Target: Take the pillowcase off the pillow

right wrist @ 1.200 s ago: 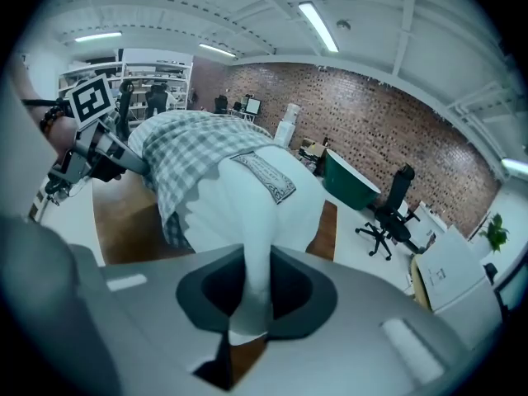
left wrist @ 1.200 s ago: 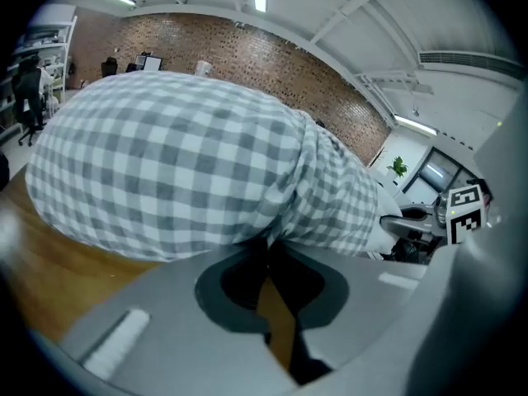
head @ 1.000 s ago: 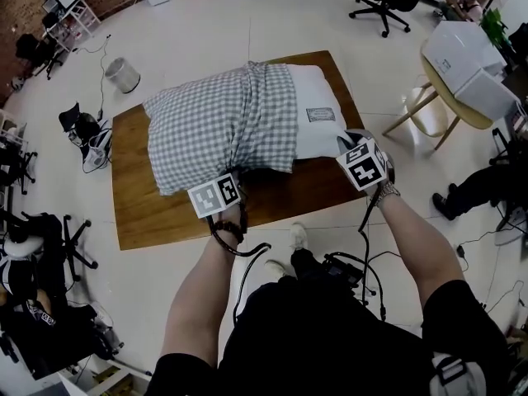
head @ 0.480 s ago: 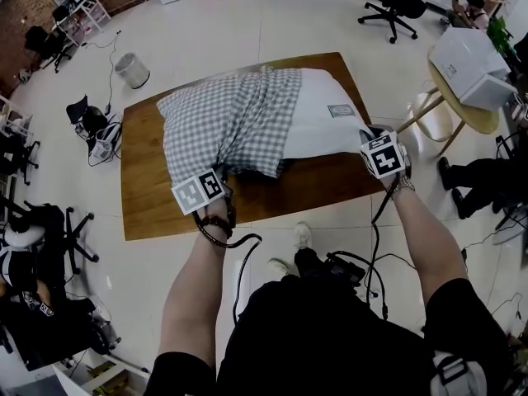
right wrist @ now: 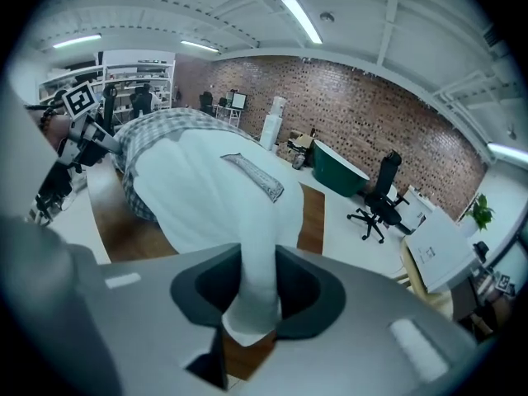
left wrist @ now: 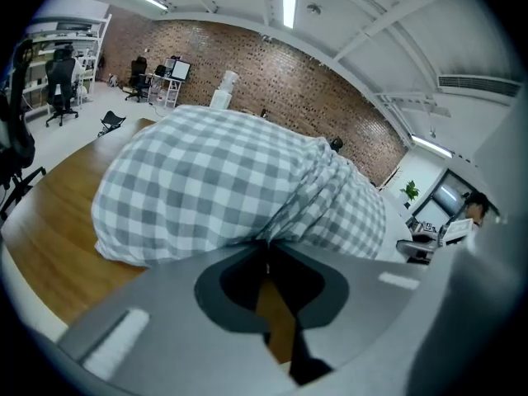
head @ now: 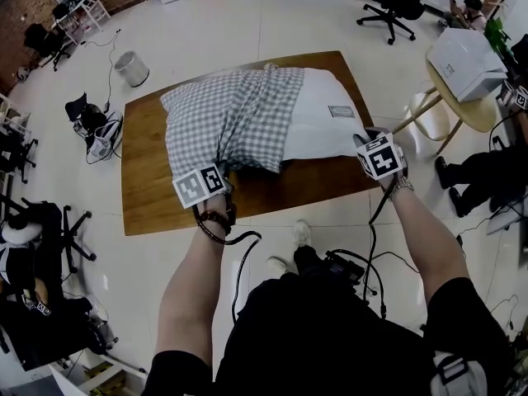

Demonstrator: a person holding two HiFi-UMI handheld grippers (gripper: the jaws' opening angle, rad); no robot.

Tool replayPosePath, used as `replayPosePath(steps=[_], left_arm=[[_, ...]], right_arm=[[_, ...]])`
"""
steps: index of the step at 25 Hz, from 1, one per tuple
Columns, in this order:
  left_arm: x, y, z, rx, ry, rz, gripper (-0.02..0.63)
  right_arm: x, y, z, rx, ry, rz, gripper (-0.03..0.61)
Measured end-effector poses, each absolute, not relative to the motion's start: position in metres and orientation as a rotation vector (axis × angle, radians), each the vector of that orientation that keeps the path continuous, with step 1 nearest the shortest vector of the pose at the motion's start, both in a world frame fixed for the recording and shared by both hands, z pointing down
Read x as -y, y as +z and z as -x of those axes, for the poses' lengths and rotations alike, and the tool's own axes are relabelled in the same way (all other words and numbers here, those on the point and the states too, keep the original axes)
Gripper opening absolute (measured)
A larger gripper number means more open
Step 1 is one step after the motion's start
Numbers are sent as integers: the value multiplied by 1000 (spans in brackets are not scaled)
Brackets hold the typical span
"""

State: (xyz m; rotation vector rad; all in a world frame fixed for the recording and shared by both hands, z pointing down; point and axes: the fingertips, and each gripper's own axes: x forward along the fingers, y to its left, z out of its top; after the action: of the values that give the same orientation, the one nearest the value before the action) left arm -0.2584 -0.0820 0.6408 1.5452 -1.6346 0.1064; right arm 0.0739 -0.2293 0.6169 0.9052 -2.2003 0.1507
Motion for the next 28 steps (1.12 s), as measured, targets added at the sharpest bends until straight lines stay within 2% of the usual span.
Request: replayPosePath(steps=[4,6,11,28], left_arm=[[72,633,244,1590,163,-1597,28],[66,625,234,1574,173,-1628,29],[52,595,216,1560,177,-1723,40],[48,499,191,1616,257,-1927,86]], right_arm=[[212,617,-72,2188,152,-852,185],[203,614,-75,2188,126,-829,207],[179,587,-76,2200,3,-815,215],[158,524,-72,2250,-53,-829,215]])
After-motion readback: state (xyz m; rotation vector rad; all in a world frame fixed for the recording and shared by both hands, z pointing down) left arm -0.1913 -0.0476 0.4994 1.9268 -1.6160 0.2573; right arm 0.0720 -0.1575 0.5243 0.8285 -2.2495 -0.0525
